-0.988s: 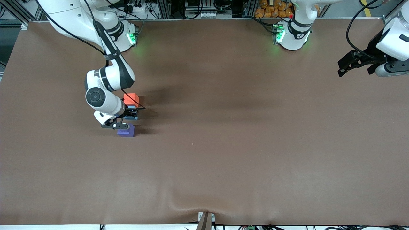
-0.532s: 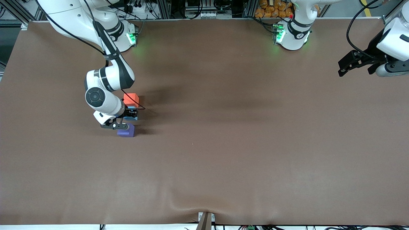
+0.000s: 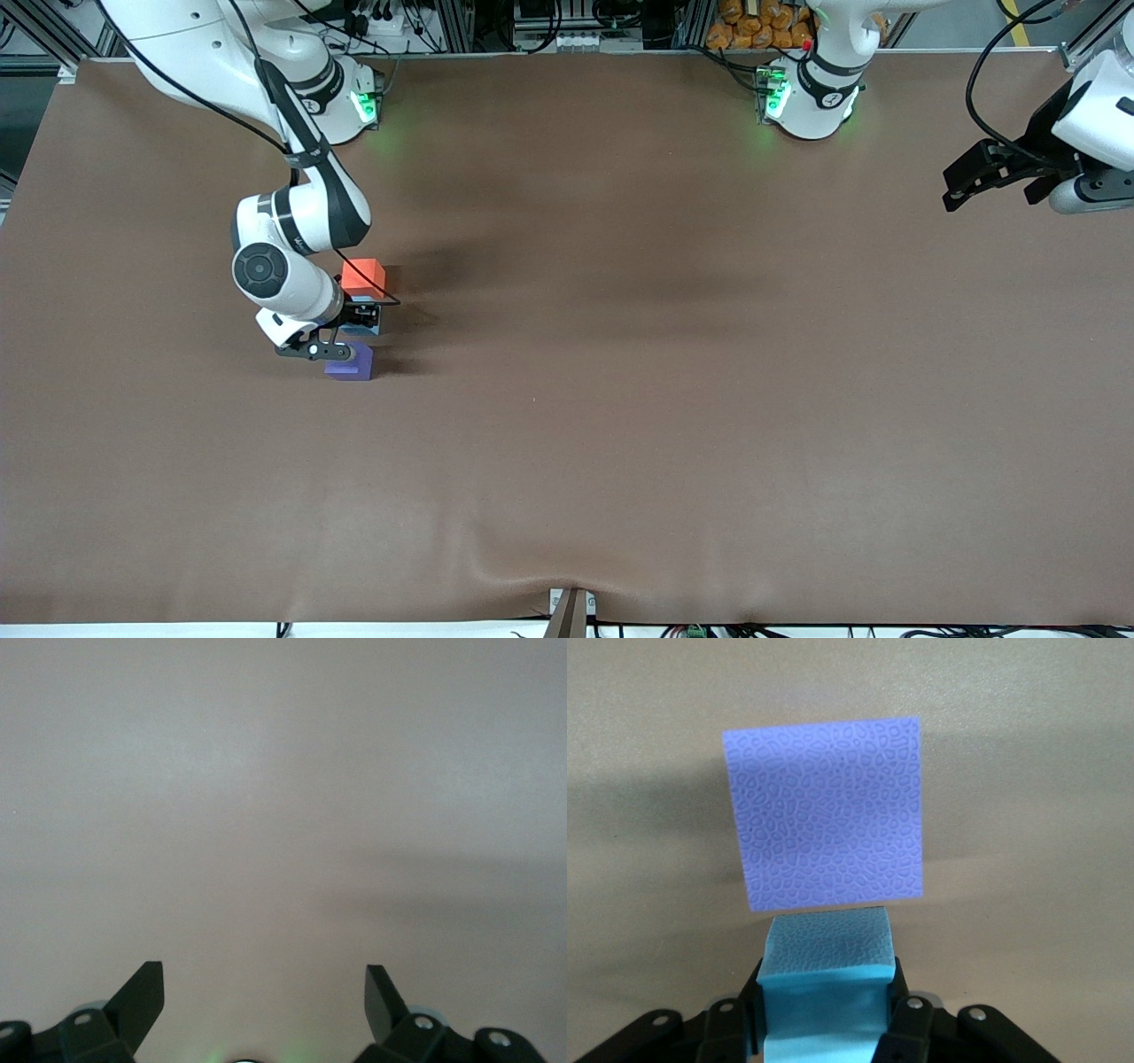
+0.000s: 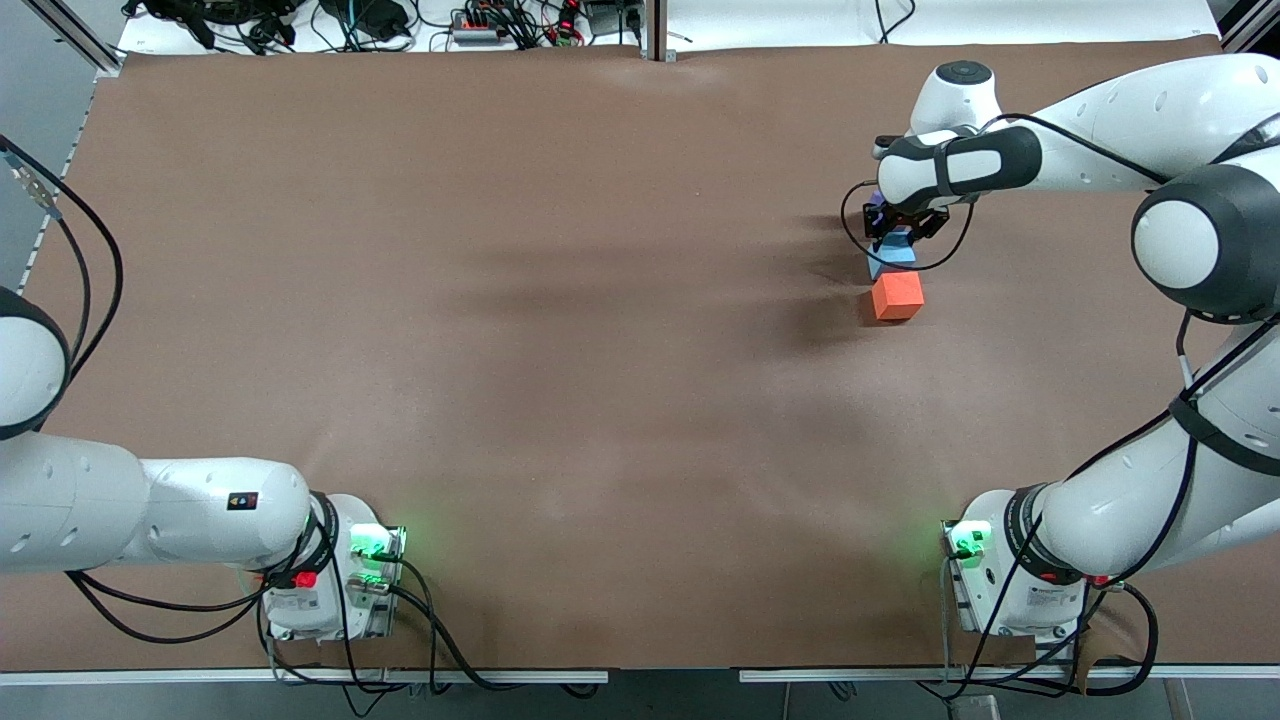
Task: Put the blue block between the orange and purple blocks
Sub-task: 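Lower the blue block between the orange and purple blocks with the right gripper, then open the right gripper and lift it away from the blocks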
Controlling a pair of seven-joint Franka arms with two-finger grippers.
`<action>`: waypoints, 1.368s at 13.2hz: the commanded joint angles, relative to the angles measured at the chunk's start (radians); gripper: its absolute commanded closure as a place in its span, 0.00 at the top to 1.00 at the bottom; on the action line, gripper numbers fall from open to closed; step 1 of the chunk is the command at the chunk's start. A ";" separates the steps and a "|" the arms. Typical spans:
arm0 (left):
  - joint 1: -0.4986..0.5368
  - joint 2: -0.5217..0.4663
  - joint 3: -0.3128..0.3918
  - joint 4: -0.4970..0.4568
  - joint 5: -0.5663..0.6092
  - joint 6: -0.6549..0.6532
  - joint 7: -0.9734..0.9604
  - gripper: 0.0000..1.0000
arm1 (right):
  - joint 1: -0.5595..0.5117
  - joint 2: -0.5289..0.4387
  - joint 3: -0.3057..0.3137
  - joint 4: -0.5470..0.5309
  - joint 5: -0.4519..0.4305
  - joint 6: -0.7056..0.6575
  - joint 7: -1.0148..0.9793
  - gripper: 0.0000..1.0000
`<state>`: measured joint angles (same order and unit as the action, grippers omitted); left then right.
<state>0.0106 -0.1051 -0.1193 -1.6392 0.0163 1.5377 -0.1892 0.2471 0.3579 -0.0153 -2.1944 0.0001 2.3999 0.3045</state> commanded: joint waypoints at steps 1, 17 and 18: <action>0.008 -0.019 -0.003 -0.005 0.037 -0.013 0.017 1.00 | -0.019 0.012 0.014 -0.002 -0.015 0.019 0.010 0.01; 0.032 -0.024 -0.005 -0.004 0.045 -0.016 0.017 1.00 | -0.012 0.010 0.021 0.602 0.113 -0.750 0.016 1.00; 0.035 -0.025 -0.005 -0.004 0.045 -0.016 0.017 1.00 | -0.018 0.009 0.023 0.652 0.109 -0.760 0.012 1.00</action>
<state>0.0232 -0.1076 -0.1178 -1.6381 0.0439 1.5342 -0.1892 0.2468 0.3456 -0.0011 -1.6623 0.0998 1.7056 0.3076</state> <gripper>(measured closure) 0.000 0.000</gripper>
